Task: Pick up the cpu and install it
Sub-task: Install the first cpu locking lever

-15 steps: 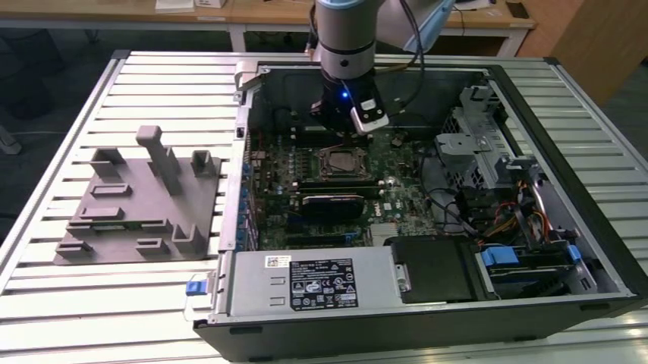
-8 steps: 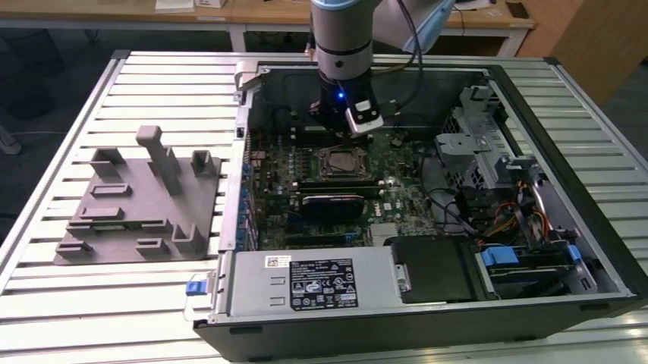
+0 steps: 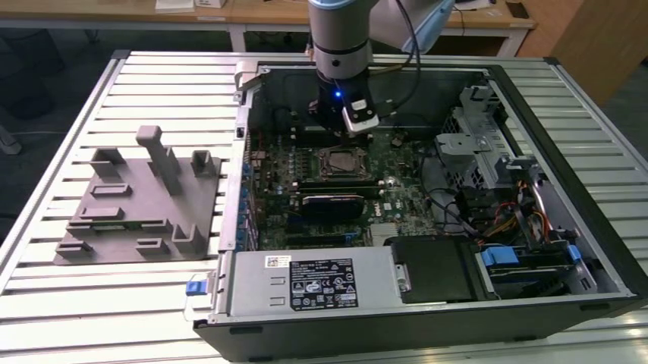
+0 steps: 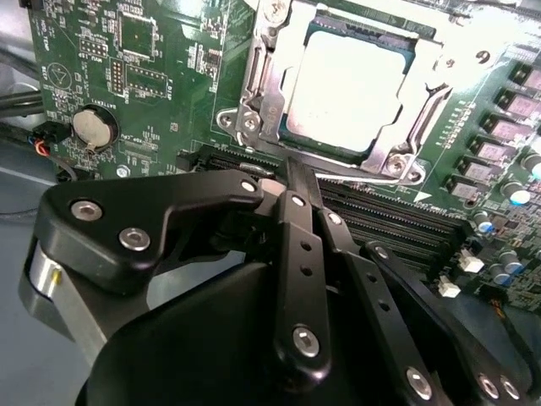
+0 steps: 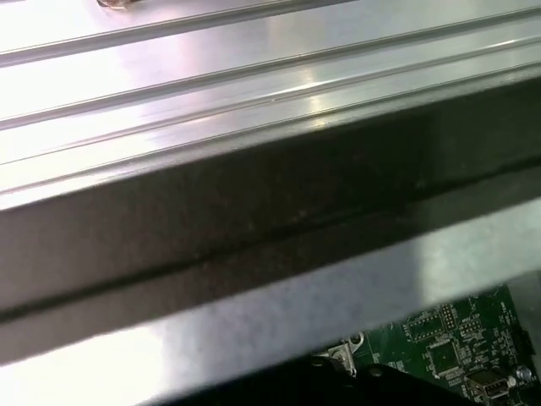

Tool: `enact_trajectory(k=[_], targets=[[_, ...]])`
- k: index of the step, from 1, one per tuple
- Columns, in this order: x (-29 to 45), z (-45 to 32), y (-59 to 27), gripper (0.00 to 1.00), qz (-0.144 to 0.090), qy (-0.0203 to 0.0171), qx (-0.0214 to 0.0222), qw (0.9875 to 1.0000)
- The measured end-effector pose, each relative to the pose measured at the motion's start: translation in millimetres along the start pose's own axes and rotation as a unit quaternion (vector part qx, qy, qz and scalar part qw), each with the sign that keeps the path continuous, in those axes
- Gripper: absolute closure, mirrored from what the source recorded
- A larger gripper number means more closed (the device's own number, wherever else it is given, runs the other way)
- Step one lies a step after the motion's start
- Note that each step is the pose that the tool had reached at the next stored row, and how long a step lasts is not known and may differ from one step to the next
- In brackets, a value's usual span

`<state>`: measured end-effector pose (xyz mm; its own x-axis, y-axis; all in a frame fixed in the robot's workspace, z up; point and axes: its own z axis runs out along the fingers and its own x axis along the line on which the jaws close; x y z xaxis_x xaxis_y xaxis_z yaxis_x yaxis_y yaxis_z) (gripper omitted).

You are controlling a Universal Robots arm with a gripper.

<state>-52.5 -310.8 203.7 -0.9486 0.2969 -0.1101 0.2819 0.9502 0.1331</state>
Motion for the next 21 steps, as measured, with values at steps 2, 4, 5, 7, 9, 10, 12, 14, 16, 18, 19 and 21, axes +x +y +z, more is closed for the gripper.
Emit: enact_trajectory(k=[2,4,5,7,9,10,12,14,16,18,19,21], targets=[[0.5,0.7,1.2,0.89,0.002,-0.0006,0.0001,1.0000],[0.9,1.4,2.4,0.89,0.003,-0.0011,0.0002,1.0000],[1.2,1.8,3.1,0.89,0.004,-0.0014,0.0002,1.0000],[1.7,2.5,4.5,0.89,0.006,-0.0021,0.0003,1.0000],[1.9,3.3,4.9,0.89,0.008,-0.0036,0.0002,1.0000],[2.0,3.6,4.9,0.89,0.008,-0.0045,0.0002,1.0000],[2.1,4.2,4.8,0.89,0.009,-0.0061,-0.0001,0.9999],[2.2,4.9,4.8,0.89,0.008,-0.0078,-0.0006,0.9999],[2.3,5.2,4.7,0.89,0.008,-0.0089,-0.0008,0.9999],[2.3,5.2,4.7,0.89,0.008,-0.0090,-0.0009,0.9999],[2.3,5.3,4.7,0.89,0.008,-0.0090,-0.0009,0.9999],[2.3,5.3,4.7,0.89,0.008,-0.0093,-0.0010,0.9999]])
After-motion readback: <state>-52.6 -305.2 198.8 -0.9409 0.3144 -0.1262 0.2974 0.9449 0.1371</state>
